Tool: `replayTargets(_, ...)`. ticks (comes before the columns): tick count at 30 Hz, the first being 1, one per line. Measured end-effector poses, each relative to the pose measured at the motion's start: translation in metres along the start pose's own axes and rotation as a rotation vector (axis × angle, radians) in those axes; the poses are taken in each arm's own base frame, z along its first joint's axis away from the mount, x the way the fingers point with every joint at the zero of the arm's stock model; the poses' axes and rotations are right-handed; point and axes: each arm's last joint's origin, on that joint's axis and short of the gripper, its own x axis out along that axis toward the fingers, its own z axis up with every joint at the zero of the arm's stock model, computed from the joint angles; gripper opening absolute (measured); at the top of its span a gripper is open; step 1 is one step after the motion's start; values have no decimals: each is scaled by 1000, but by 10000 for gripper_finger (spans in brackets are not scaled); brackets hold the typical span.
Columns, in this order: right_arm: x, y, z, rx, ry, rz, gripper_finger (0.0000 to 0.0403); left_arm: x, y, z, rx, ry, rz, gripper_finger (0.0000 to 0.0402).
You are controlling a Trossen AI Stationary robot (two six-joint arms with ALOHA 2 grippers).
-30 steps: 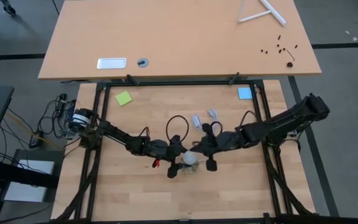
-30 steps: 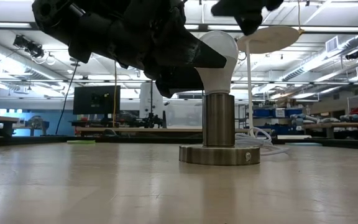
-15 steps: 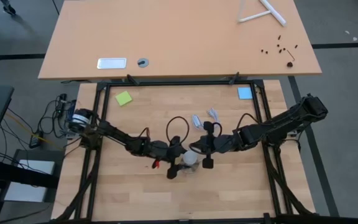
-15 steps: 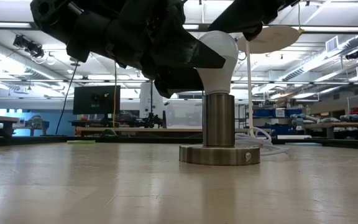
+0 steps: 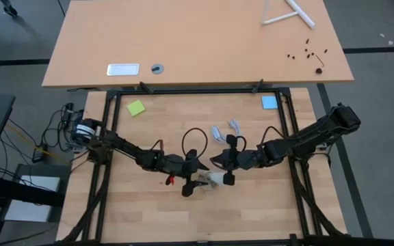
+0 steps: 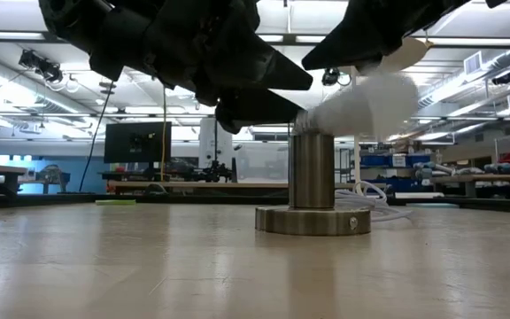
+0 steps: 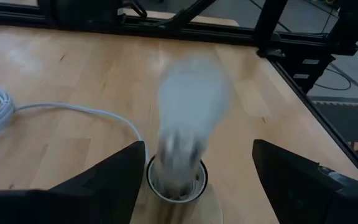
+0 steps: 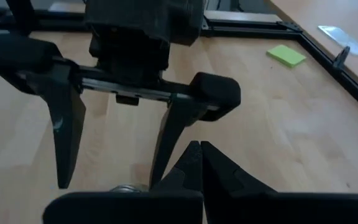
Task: Screw lightbulb
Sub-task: Insert the lightbulb into the lamp
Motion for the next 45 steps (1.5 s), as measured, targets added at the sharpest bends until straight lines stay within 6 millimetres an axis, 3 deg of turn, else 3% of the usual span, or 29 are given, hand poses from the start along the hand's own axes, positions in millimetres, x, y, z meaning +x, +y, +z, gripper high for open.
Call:
replayTargets(6,-10,1,2,-8,-7,-23,2,0,-1,-1,3,2,5,304)
replayTargets(13,-45,4,-4,104,126,74,35,0,0,-3,6,28,15,304)
replayTargets(23,-78,18,-54,142,678,148,192,0,0,-4,5,33,16,304)
replayTargets(29,-92,33,-59,209,777,246,290,0,0,-4,5,32,17,304)
replayTargets(35,-93,38,-70,141,824,173,333,0,0,-4,5,30,17,303)
replayTargets(45,-78,44,-89,-37,914,120,351,1,0,-4,5,33,18,303)
